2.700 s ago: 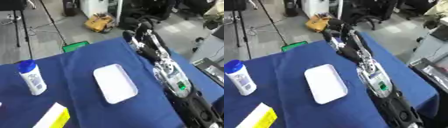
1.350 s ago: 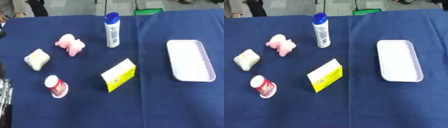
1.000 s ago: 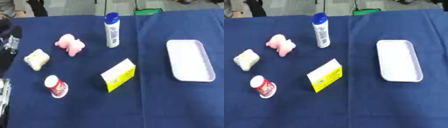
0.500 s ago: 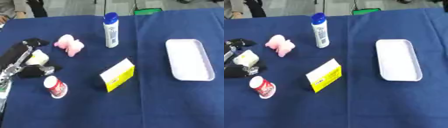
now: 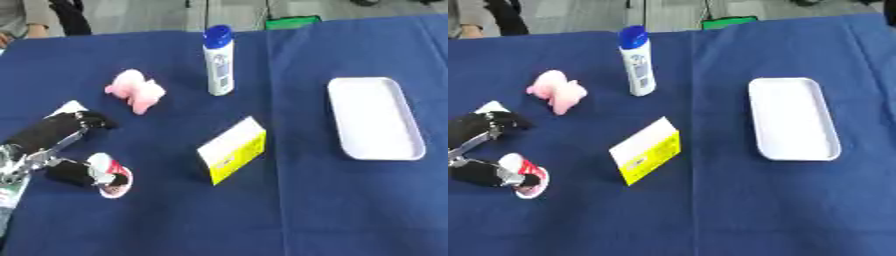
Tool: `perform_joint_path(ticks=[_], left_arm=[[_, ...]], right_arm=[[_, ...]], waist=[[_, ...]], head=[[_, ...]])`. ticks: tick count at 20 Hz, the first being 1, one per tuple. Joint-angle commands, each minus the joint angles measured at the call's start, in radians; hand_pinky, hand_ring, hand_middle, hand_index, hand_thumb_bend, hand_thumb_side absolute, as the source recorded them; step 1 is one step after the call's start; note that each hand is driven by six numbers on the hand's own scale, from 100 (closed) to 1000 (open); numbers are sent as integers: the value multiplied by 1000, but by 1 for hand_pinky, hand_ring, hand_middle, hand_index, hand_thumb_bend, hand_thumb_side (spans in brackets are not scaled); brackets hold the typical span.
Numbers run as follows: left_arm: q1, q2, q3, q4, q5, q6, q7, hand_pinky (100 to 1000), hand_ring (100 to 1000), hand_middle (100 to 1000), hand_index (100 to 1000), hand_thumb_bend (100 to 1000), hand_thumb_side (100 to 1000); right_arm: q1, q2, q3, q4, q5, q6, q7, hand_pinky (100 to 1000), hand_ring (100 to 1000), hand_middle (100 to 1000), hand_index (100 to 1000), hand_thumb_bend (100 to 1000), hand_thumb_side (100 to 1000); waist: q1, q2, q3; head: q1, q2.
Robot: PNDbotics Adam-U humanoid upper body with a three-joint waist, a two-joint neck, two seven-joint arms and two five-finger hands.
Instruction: Pick up objects on the table and place them in the box.
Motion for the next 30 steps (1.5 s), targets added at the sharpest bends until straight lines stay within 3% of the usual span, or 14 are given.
perform_joint_path(ticks=[1, 2, 3, 7, 10, 15, 18, 24, 30], left_arm=[[-1, 39, 7, -18, 6, -2, -51, 697, 731, 736, 854, 888, 609], [0, 40, 6, -17, 3, -1, -65, 697, 731, 736, 854, 888, 609], [1, 40, 5, -17, 1, -1, -77, 631, 682, 723, 835, 884, 577], [1, 40, 2, -12, -33, 1, -141, 593, 653, 712, 826, 878, 553], [1, 34, 9, -8, -49, 15, -152, 487, 592, 674, 786, 829, 503], [-3, 15, 10, 6, -54, 52, -98, 400, 532, 624, 741, 765, 478], [-5, 1, 8, 24, -34, 66, -46, 272, 430, 550, 675, 699, 485], [-6, -18, 3, 59, 11, 85, 64, 209, 388, 512, 641, 612, 520], [-8, -26, -4, 81, 33, 77, 85, 172, 362, 492, 619, 588, 512]], right_arm=[[-11, -21, -4, -15, 4, -1, 2, 833, 852, 874, 843, 487, 473], [-12, -20, -4, -15, 4, -1, 3, 833, 852, 874, 843, 487, 473], [-12, -20, -4, -15, 4, -1, 3, 832, 852, 874, 843, 486, 473], [-12, -20, -3, -15, 4, -1, 3, 832, 852, 874, 843, 486, 473], [-12, -20, -4, -14, 4, -1, 2, 832, 852, 874, 843, 486, 473], [-12, -19, -4, -15, 4, -1, 2, 832, 852, 874, 843, 485, 473], [-12, -19, -4, -14, 4, -1, 3, 833, 852, 875, 843, 492, 473], [-14, -18, -5, -14, 3, -2, 3, 833, 853, 877, 843, 496, 472], [-15, -18, -3, -14, 3, -3, 6, 833, 853, 877, 843, 495, 472]], waist=[[14, -17, 1], [14, -17, 1], [14, -18, 1], [12, -18, 0], [11, -18, 0], [9, -18, 1], [8, -18, 1], [5, -17, 0], [3, -17, 1]], head=[[2, 5], [2, 5], [1, 6], [1, 6], [0, 6], [0, 5], [0, 5], [0, 4], [0, 5]])
